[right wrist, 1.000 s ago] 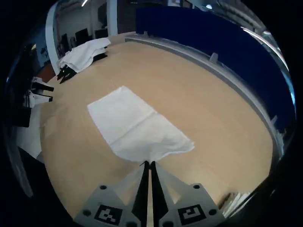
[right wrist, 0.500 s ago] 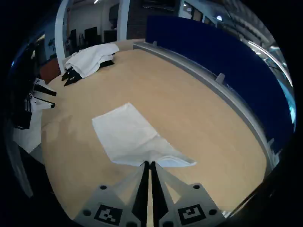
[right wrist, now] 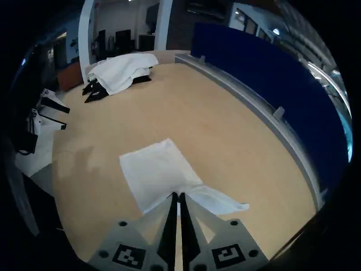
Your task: Fold towel
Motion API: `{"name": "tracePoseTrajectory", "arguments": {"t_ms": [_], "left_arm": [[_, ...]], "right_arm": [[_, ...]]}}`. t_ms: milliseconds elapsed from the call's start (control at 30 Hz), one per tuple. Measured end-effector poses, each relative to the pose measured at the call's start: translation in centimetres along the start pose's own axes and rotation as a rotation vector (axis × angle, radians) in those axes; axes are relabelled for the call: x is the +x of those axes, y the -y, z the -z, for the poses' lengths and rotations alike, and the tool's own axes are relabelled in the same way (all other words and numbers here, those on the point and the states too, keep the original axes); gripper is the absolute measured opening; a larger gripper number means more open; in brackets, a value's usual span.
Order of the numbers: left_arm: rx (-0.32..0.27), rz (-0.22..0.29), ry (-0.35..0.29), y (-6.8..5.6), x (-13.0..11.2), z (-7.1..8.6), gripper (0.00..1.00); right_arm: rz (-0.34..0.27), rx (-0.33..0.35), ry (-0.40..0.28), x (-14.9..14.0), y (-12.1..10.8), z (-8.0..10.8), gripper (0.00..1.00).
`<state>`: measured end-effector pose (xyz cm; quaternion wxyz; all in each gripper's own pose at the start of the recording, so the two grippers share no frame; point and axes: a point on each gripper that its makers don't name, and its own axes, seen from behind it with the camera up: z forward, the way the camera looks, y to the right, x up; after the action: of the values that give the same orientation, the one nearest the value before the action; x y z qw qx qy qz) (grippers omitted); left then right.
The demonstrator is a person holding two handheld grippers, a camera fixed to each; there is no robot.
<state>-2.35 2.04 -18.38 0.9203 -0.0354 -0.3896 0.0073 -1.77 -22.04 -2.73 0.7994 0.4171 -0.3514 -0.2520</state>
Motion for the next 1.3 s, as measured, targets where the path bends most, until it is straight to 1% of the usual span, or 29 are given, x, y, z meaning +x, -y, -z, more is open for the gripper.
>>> {"name": "tracePoseTrajectory", "arguments": {"t_ms": [200,367,567,700,800,1000,1067,1100,1233,1300], "left_arm": [[0.015,0.024,-0.016,0.4,0.2,1.0,0.80],[0.023,0.048,-0.021,0.5,-0.2,1.7,0.80],[0.034,0.077,-0.020,0.8,-0.9,1.9,0.80],[0.036,0.091,-0.022,0.9,-1.0,2.2,0.80],[0.036,0.096,-0.024,1.0,-1.0,2.4,0.80],[0.032,0.093,-0.024,0.8,-1.1,2.3,0.80],[0.031,0.089,-0.023,0.7,-1.1,2.1,0.81],[0.030,0.087,-0.023,0.6,-1.0,2.0,0.81],[0.029,0.079,-0.022,0.5,-0.9,1.8,0.80],[0.027,0.077,-0.022,0.4,-0.8,1.7,0.80]], "right_arm": [[0.047,0.050,0.001,2.2,2.1,-2.5,0.04],[0.079,0.099,0.018,3.0,4.4,-5.3,0.04],[0.107,0.156,0.060,2.4,7.5,-9.1,0.04],[0.103,0.183,0.086,1.5,9.0,-11.1,0.04],[0.091,0.188,0.097,1.0,9.4,-11.9,0.05],[0.075,0.194,0.096,0.9,9.4,-11.9,0.08],[0.072,0.195,0.094,0.9,9.3,-11.8,0.13],[0.071,0.195,0.093,1.0,9.3,-11.8,0.19],[0.073,0.195,0.083,1.1,9.2,-11.4,0.52],[0.075,0.193,0.079,1.0,9.1,-11.2,0.60]]}}
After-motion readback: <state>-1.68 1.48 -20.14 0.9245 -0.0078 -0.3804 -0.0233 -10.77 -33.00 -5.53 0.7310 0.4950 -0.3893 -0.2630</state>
